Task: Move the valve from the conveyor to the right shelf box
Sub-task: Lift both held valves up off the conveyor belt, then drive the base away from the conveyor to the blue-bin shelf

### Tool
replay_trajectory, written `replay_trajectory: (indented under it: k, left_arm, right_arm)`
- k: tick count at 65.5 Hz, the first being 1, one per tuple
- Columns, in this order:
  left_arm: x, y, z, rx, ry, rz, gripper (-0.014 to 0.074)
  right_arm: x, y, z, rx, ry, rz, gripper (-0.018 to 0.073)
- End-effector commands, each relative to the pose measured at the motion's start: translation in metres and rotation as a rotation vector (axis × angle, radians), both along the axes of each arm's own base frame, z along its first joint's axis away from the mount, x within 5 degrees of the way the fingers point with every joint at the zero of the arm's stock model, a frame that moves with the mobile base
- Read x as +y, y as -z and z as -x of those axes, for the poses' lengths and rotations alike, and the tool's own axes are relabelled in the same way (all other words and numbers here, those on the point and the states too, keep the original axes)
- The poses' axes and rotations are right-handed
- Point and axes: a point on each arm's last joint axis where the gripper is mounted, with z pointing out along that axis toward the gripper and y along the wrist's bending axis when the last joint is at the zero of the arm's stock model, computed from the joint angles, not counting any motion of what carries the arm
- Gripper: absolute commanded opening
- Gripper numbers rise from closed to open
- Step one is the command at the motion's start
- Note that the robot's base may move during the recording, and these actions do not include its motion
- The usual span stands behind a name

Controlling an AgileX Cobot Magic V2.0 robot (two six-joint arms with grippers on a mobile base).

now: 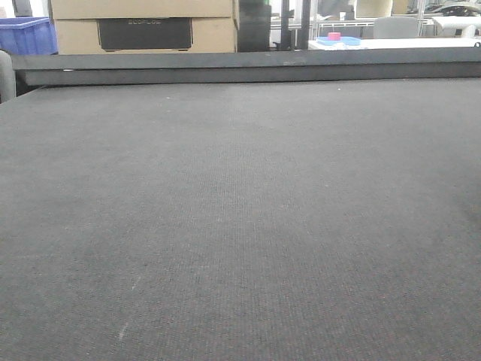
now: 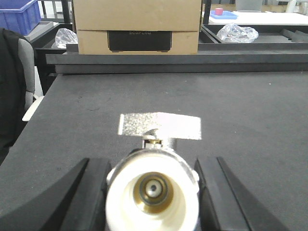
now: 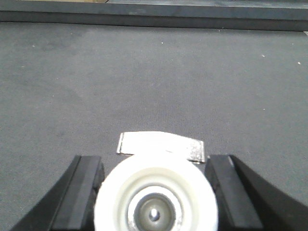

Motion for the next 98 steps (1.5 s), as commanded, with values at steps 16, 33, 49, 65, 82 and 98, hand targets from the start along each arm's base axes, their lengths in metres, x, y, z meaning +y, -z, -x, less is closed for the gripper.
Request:
replay_trajectory:
  k: [16, 33, 49, 65, 82, 98]
  left_arm:
    - [0.0004, -0.0078, 0.0024, -0.074, -0.011, 0.013, -0.0111]
    - [0.0004, -0.0078, 0.0024, -0.074, -0.011, 0.013, -0.0111]
    - [0.0004, -0.0078, 0.0024, -0.074, -0.011, 0.013, -0.0111]
    - [0.0004, -0.0078, 0.0024, -0.074, -0.011, 0.013, -0.0111]
    - [0.0004, -0.0078, 0.0024, -0.074, -0.011, 0.013, -0.0111]
    - [0.0004, -0.0078, 0.0024, -0.074, -0.011, 0.013, -0.0111]
  right_arm:
    - [-0.0012, -0.0108, 0.0010, -0.099, 0.011, 0.012, -0.0162]
    - [-0.0012, -0.0108, 0.0010, -0.099, 0.011, 0.012, -0.0162]
    - [-0.0012, -0.0108, 0.0010, -0.099, 0.011, 0.012, -0.0162]
    - [-0.0012, -0.0108, 0.0010, -0.099, 0.011, 0.012, -0.0162]
    - [-0.0012, -0.0108, 0.0010, -0.099, 0.011, 0.012, -0.0162]
    - [-0.0012, -0.0108, 0.0010, -0.099, 0.011, 0.012, -0.0162]
